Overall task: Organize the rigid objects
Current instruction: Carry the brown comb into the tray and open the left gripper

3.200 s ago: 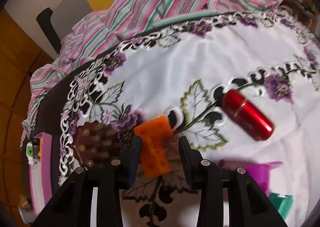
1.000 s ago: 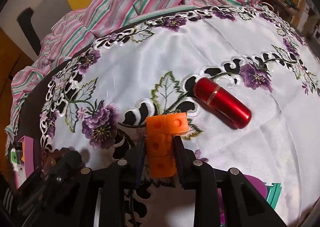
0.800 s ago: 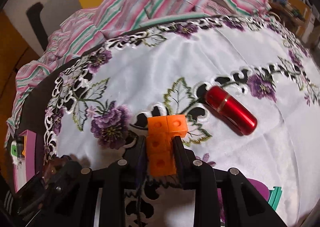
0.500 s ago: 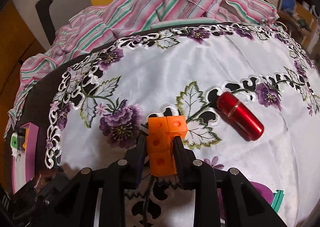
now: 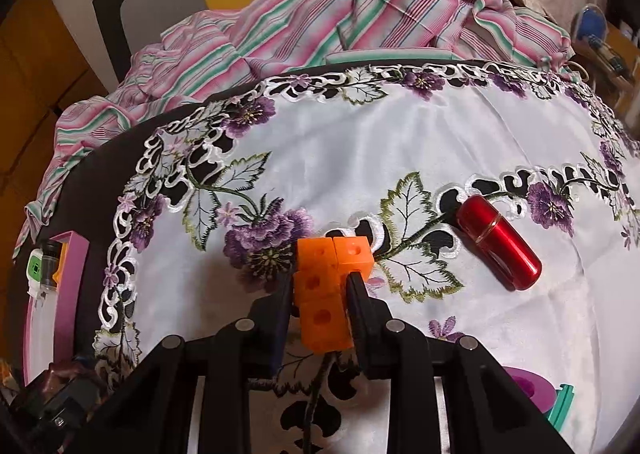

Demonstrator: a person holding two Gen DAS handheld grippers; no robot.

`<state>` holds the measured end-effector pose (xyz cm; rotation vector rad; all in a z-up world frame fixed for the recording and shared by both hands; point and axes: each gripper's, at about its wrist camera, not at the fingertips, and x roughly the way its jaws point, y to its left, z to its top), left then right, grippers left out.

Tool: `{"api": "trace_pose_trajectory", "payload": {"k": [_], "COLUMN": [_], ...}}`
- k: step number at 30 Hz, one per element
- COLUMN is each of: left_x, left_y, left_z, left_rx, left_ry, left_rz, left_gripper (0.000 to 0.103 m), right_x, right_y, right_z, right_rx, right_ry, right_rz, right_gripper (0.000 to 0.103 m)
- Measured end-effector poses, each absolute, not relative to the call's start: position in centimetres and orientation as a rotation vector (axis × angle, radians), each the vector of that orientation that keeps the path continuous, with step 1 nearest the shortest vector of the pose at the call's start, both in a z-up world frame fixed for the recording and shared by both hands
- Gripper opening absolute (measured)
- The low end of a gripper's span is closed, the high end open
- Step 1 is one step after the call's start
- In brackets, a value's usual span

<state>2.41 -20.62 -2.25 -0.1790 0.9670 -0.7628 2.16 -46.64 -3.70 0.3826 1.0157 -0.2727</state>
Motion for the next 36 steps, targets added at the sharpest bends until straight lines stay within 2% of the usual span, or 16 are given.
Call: {"api": "trace_pose_trajectory", "payload": {"k": [18,27,36], "left_x": [2.8,6.1,9.5], "left_y": [-10.6,-4.4,-1.6], "left_z": [0.5,-1.9,-4.1], "left_rx": [-0.240,-0.273,-0.242], "left_ry": [0.871,0.889,0.917], "left_rz": [-0.628,-0.441,-0.316], "left_gripper": [0.035,0.036,0.036], "right_x": [2.2,2.1,2.0], "right_y": [-46.3,-46.2,-46.6], "right_z": [-3.5,-3.6,-3.7], "right_rx": [0.393,0.384,0.393], "right_ry": [0.996,0.998,0.993], "right_rz": [-0.242,-0.255,-0.277], "right_gripper": [0.028,0.028,0.028]}}
